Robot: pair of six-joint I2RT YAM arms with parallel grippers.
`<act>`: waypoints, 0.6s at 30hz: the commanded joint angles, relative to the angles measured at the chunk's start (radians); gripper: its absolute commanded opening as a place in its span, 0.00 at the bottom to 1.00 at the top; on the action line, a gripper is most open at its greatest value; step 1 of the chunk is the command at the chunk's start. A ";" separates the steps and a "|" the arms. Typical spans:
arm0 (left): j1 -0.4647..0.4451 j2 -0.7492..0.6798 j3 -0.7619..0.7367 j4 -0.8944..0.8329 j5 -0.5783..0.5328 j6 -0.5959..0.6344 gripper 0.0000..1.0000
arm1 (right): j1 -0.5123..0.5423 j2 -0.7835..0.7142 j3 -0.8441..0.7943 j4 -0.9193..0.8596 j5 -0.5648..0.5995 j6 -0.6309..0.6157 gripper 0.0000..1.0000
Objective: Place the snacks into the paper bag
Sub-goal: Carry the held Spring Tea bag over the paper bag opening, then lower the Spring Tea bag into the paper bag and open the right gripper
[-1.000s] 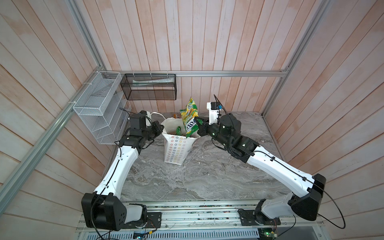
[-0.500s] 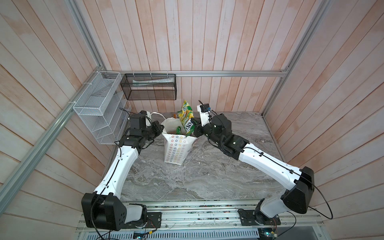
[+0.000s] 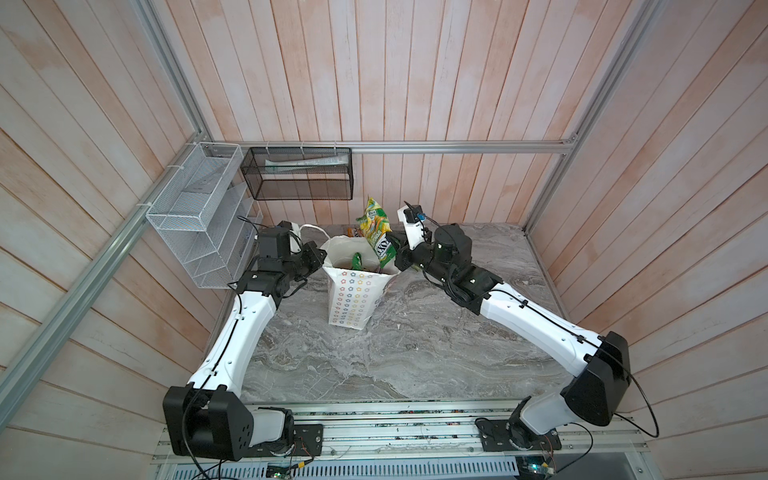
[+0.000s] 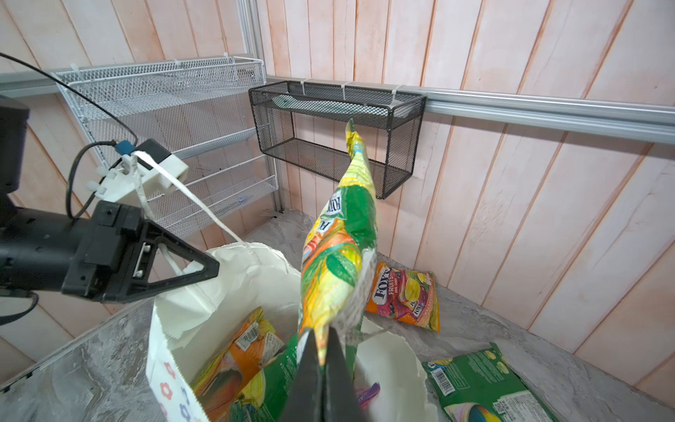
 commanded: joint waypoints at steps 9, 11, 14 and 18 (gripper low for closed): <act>0.022 -0.013 0.008 0.105 0.033 -0.016 0.04 | 0.003 -0.050 -0.120 0.096 -0.154 -0.059 0.00; 0.022 -0.013 0.008 0.105 0.031 -0.016 0.04 | 0.002 -0.057 -0.128 0.093 -0.172 -0.069 0.00; 0.024 -0.011 0.007 0.104 0.029 -0.016 0.04 | 0.002 -0.074 -0.144 0.101 -0.191 -0.071 0.00; 0.028 -0.007 0.006 0.108 0.041 -0.021 0.05 | 0.002 -0.092 -0.138 0.112 -0.221 -0.072 0.00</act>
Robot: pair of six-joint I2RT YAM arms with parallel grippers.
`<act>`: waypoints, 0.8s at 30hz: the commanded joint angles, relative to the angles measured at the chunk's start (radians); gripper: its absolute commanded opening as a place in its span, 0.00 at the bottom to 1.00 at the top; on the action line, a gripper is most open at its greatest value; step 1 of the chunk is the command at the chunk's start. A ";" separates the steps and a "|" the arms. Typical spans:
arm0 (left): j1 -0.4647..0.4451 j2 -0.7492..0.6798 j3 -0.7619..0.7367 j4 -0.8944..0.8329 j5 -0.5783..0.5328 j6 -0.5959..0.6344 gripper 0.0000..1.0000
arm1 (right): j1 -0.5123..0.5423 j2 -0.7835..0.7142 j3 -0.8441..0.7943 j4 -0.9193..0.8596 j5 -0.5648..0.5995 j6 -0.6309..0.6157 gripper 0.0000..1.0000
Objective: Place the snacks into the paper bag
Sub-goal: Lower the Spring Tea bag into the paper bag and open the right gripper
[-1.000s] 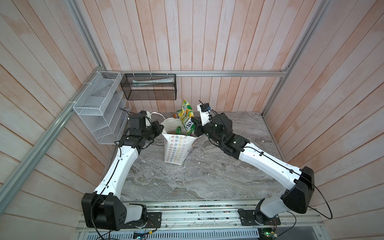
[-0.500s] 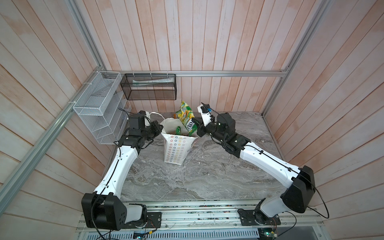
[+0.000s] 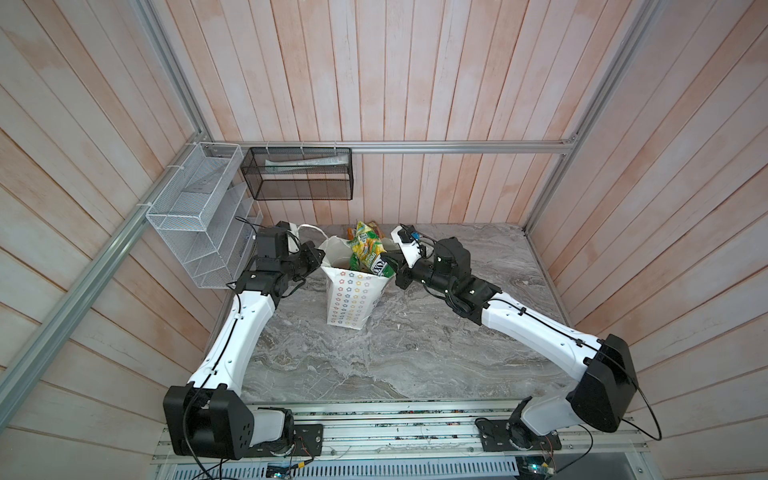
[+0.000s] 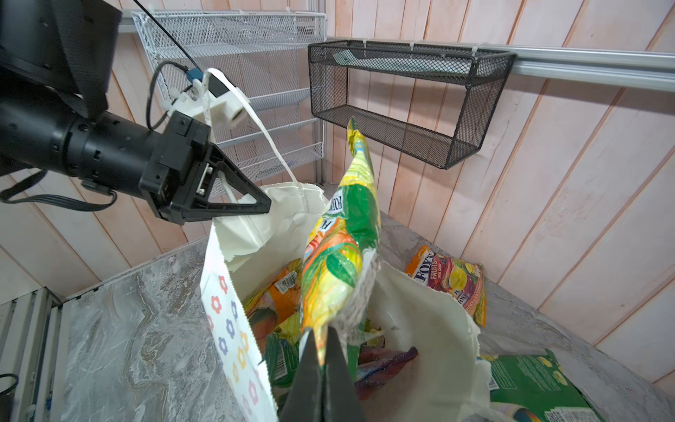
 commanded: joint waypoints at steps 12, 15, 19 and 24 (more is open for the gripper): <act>0.015 -0.018 0.006 0.110 0.031 -0.018 0.05 | 0.048 -0.007 0.055 -0.024 -0.038 -0.072 0.00; 0.016 -0.018 0.006 0.111 0.038 -0.020 0.05 | 0.044 0.014 0.080 -0.044 -0.034 -0.078 0.00; 0.016 -0.023 0.005 0.112 0.035 -0.019 0.05 | 0.036 0.070 0.151 -0.099 -0.038 -0.063 0.00; 0.016 -0.026 0.007 0.111 0.035 -0.018 0.05 | 0.030 0.130 0.231 -0.175 -0.018 -0.052 0.07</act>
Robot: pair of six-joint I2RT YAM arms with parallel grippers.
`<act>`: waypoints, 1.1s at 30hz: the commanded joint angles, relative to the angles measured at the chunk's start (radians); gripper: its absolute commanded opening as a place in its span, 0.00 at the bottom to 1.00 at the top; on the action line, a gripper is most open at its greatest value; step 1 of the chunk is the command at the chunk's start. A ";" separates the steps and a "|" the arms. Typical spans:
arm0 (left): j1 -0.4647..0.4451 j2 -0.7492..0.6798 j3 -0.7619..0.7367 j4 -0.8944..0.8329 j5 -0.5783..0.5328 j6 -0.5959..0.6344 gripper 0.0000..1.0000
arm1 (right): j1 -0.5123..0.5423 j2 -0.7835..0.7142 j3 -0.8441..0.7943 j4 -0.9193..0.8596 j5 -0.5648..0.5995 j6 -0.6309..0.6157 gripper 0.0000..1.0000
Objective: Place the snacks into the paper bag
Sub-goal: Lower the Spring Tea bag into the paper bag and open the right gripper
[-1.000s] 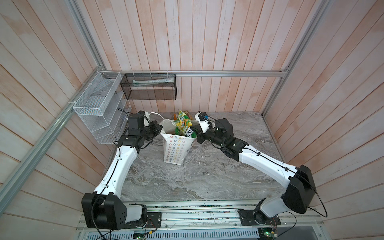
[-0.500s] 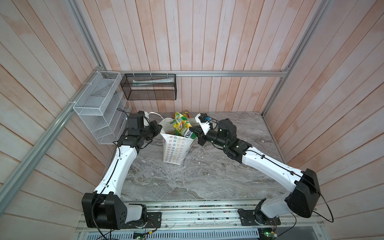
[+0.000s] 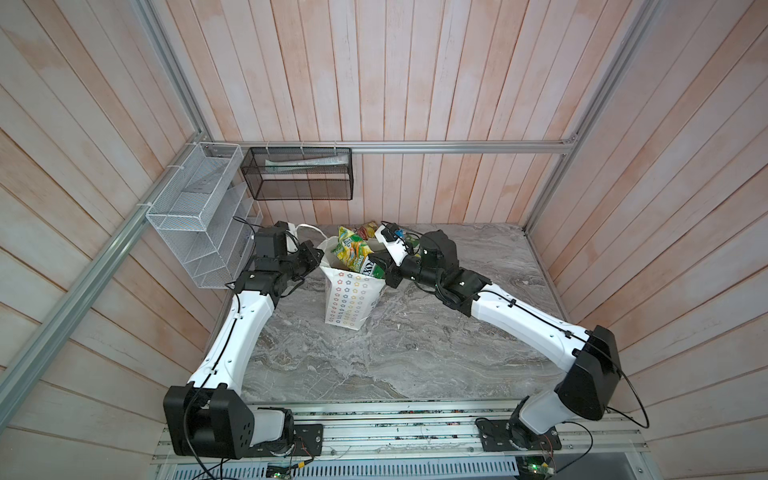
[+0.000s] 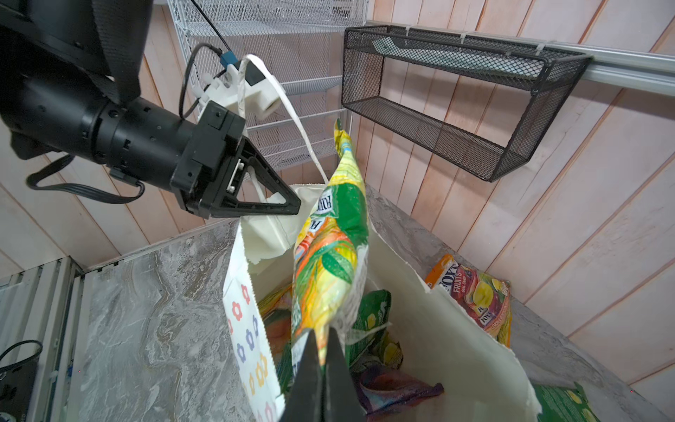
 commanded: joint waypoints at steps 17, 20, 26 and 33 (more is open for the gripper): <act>0.006 -0.011 0.012 0.087 -0.001 -0.014 0.05 | -0.072 -0.143 0.250 -0.456 0.532 0.619 0.98; 0.006 -0.013 0.013 0.089 0.010 -0.017 0.05 | -0.072 -0.219 0.145 -0.454 0.575 0.776 0.98; 0.007 -0.026 0.013 0.089 0.010 -0.018 0.05 | -0.060 -0.236 0.024 -0.390 0.518 0.963 0.98; 0.006 -0.030 0.014 0.090 0.004 -0.014 0.05 | -0.060 -0.213 -0.096 -0.206 0.474 1.046 0.67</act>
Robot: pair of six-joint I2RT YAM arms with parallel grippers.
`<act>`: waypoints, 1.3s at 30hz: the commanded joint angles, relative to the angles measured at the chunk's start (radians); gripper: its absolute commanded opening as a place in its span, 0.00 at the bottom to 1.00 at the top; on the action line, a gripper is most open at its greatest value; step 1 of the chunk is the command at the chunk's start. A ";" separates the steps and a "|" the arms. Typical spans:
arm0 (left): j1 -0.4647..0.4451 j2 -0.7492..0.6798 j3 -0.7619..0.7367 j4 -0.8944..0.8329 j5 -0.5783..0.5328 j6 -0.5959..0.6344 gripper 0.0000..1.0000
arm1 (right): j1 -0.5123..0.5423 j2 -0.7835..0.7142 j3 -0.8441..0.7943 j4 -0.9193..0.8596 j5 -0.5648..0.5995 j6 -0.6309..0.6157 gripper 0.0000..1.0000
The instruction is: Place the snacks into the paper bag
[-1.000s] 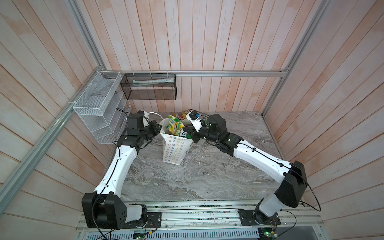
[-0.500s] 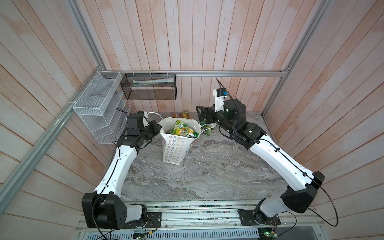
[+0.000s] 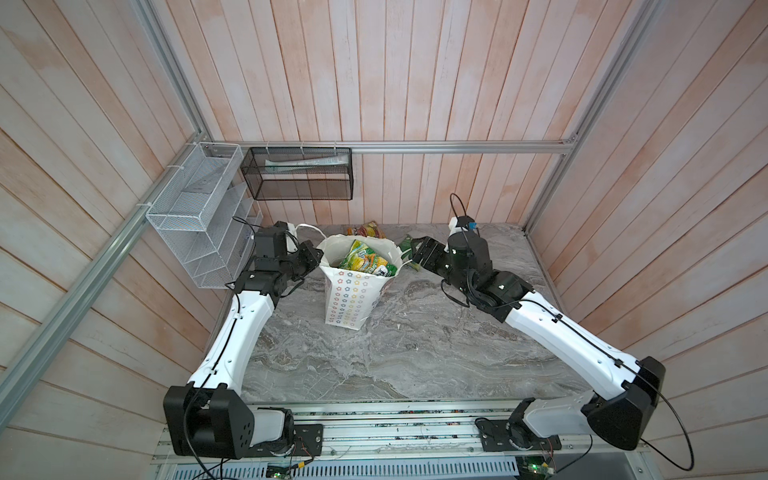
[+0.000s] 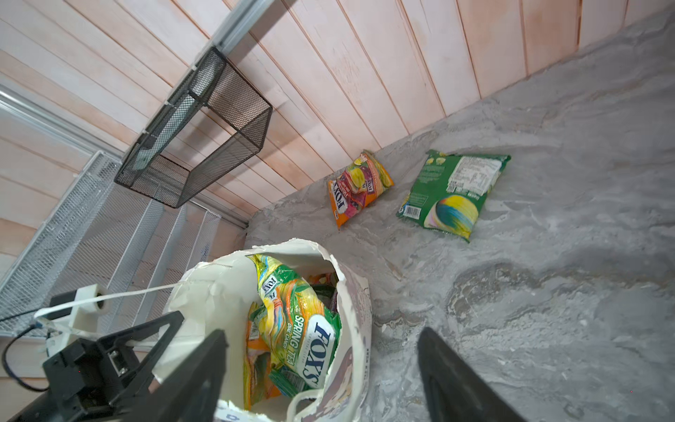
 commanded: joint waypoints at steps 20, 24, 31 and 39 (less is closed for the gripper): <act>-0.002 -0.213 -0.042 0.032 -0.019 0.035 0.56 | 0.004 0.056 0.082 0.160 -0.193 -0.112 0.00; -0.002 -0.249 -0.005 -0.024 -0.133 0.118 0.73 | 0.003 0.036 0.074 0.166 -0.201 -0.137 0.00; -0.002 -0.166 0.109 -0.096 -0.132 0.150 0.73 | 0.000 0.023 0.065 0.167 -0.214 -0.159 0.00; -0.001 -0.116 0.149 -0.056 -0.178 0.110 0.54 | -0.025 0.007 0.048 0.158 -0.249 -0.170 0.00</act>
